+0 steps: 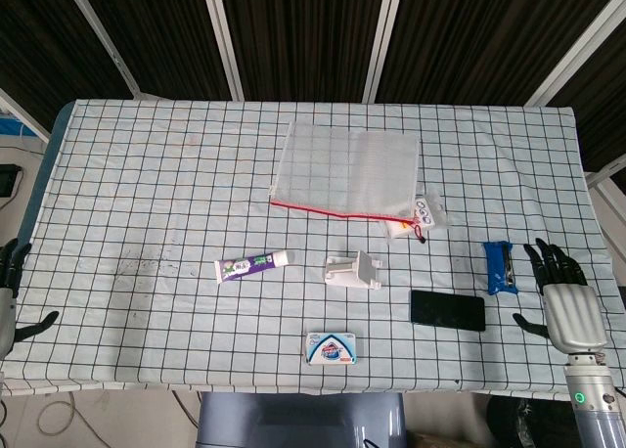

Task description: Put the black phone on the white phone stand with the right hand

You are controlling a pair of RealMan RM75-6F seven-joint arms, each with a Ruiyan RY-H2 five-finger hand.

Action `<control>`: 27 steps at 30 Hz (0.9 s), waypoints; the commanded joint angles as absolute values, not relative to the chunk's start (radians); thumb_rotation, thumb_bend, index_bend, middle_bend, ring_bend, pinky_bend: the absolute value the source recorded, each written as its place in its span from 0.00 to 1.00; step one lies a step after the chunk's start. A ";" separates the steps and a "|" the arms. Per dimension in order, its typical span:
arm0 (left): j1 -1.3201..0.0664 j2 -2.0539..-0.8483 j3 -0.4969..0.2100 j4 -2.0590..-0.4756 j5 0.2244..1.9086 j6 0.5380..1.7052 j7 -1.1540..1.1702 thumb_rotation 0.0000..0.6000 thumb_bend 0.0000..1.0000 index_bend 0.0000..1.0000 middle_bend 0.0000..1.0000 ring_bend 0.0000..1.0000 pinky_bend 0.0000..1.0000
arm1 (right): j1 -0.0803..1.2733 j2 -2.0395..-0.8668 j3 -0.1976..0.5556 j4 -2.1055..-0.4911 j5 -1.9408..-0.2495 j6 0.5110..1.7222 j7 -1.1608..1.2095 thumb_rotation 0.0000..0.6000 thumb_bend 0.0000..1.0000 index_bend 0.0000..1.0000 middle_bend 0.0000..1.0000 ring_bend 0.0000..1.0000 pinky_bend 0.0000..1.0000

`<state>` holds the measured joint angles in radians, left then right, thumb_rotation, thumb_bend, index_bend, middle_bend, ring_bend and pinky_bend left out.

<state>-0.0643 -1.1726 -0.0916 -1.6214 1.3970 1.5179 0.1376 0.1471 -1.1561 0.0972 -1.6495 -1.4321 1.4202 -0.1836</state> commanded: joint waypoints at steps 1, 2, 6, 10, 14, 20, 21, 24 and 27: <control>-0.066 -1.172 -0.093 -1.619 1.398 1.516 0.133 1.00 0.00 0.00 0.00 0.00 0.00 | 0.155 -1.150 0.084 -1.700 -1.432 1.397 -0.229 1.00 0.00 0.00 0.00 0.00 0.14; -0.068 -1.172 -0.093 -1.618 1.399 1.514 0.132 1.00 0.00 0.00 0.00 0.00 0.00 | 0.158 -1.150 0.081 -1.716 -1.427 1.386 -0.245 1.00 0.01 0.00 0.00 0.00 0.14; -0.072 -1.172 -0.093 -1.615 1.400 1.507 0.129 1.00 0.00 0.00 0.00 0.00 0.00 | 0.173 -1.162 0.074 -1.751 -1.408 1.351 -0.297 1.00 0.04 0.00 0.05 0.04 0.16; -0.075 -1.172 -0.094 -1.613 1.397 1.500 0.121 1.00 0.00 0.00 0.00 0.00 0.00 | 0.197 -1.200 0.070 -1.760 -1.374 1.299 -0.351 1.00 0.07 0.03 0.12 0.11 0.18; -0.076 -1.169 -0.094 -1.612 1.398 1.497 0.113 1.00 0.00 0.00 0.00 0.00 0.00 | 0.224 -1.255 0.076 -1.745 -1.338 1.263 -0.401 1.00 0.10 0.15 0.20 0.18 0.18; -0.076 -1.165 -0.093 -1.615 1.400 1.496 0.102 1.00 0.00 0.00 0.00 0.00 0.00 | 0.257 -1.331 0.090 -1.709 -1.266 1.217 -0.457 1.00 0.10 0.22 0.26 0.23 0.18; -0.077 -1.164 -0.093 -1.615 1.399 1.495 0.101 1.00 0.00 0.00 0.00 0.00 0.00 | 0.262 -1.343 0.093 -1.702 -1.251 1.212 -0.469 1.00 0.10 0.23 0.27 0.23 0.18; -0.078 -1.163 -0.094 -1.616 1.397 1.492 0.097 1.00 0.00 0.00 0.00 0.00 0.00 | 0.276 -1.377 0.103 -1.678 -1.204 1.200 -0.498 1.00 0.11 0.24 0.28 0.24 0.18; -0.079 -1.162 -0.094 -1.616 1.396 1.490 0.095 1.00 0.00 0.00 0.00 0.00 0.00 | 0.284 -1.394 0.111 -1.668 -1.176 1.198 -0.511 1.00 0.11 0.25 0.29 0.25 0.18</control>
<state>-0.0786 -1.1621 -0.0941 -1.6162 1.3958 1.4904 0.0952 0.2789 -1.3868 0.1061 -1.6742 -1.1846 1.2015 -0.5047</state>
